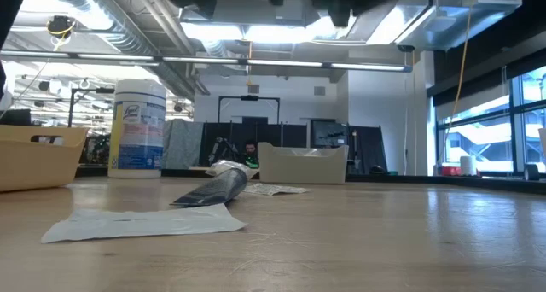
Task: Pick & Place Travel size toiletries
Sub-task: Put the blue shaving cream into the white bin
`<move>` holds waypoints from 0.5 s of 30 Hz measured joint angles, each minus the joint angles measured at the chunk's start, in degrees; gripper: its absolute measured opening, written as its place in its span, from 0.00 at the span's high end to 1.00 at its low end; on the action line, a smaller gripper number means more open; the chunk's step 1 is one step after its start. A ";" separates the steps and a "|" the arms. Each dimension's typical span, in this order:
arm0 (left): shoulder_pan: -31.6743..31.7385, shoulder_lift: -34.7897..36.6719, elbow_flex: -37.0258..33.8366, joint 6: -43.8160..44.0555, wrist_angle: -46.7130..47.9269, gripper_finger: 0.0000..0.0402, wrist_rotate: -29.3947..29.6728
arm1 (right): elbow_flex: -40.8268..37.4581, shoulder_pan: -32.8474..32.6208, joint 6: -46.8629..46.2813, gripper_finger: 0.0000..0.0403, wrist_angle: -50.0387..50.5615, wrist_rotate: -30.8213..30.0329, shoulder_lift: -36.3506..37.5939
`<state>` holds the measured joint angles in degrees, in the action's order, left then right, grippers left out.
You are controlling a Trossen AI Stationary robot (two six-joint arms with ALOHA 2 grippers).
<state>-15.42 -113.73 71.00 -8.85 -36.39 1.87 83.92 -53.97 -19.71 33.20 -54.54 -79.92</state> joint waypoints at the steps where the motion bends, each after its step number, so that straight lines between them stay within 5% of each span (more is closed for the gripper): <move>1: -0.18 0.00 0.00 0.96 1.88 0.64 0.00 | 0.89 0.70 -2.64 0.51 3.29 1.89 0.00; 9: -2.24 0.47 -0.02 6.23 16.14 0.64 -0.01 | 2.72 4.95 -20.09 0.47 21.24 12.75 -0.22; 15: -2.98 1.92 -0.07 14.51 21.13 0.64 -0.02 | 2.71 6.94 -24.70 0.51 24.86 18.18 -3.52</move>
<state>-18.39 -111.81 70.94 5.66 -15.26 1.85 86.63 -47.03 -44.42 58.06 -36.37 -83.44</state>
